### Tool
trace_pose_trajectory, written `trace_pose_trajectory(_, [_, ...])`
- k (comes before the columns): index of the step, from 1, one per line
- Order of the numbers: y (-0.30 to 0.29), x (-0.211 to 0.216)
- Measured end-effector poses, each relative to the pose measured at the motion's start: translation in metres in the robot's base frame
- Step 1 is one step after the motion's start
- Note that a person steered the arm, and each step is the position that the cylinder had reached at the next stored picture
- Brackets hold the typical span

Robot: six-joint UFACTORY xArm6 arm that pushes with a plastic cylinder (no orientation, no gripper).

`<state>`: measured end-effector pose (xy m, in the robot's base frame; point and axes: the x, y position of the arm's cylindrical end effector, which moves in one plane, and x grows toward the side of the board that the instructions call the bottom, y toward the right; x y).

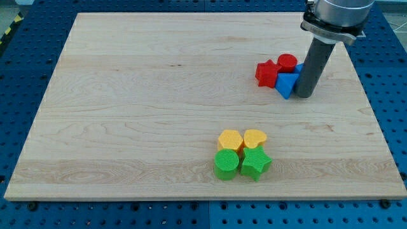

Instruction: Push the the blue cube blue triangle and the red star left a bit

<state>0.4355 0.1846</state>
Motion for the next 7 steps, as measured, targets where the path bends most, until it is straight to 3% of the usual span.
trace_pose_trajectory(2, [0.041,0.0])
trace_pose_trajectory(3, [0.071,-0.021])
trace_pose_trajectory(4, [0.079,-0.045])
trace_pose_trajectory(7, [0.063,-0.045])
